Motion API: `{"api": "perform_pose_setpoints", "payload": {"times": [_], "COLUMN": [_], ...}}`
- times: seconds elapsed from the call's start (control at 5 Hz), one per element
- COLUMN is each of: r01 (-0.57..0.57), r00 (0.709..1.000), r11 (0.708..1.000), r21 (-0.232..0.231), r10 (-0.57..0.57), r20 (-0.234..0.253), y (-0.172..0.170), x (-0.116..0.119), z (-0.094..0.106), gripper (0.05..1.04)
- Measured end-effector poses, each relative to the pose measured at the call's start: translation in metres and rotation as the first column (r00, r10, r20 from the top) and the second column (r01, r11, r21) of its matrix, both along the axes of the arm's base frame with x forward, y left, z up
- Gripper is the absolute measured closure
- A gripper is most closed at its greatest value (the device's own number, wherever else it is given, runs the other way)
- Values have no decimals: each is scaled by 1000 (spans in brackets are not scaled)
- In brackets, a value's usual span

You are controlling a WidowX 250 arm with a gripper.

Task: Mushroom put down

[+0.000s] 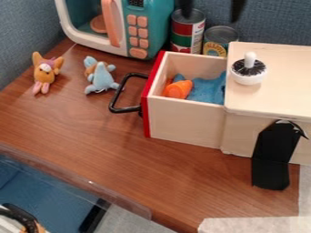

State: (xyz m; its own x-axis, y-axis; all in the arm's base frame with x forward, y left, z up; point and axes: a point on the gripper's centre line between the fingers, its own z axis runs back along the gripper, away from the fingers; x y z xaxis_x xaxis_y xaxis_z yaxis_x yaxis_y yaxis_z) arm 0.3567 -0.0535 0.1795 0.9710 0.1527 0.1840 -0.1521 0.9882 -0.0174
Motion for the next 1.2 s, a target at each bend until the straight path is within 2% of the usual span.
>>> {"api": "perform_pose_setpoints", "payload": {"times": [0.4, 0.8, 1.0, 1.2], "r01": [86, 73, 73, 71], "r00": [995, 993, 990, 990], "r11": [996, 996, 996, 997], "r21": [26, 46, 44, 27], "r10": [-84, -68, -67, -67], "r20": [-48, -98, -126, -127], "y": [-33, -38, -39, -42], "x": [0, 5, 5, 5], "z": [-15, -39, -49, -49], "gripper": [84, 84, 140, 432]}}
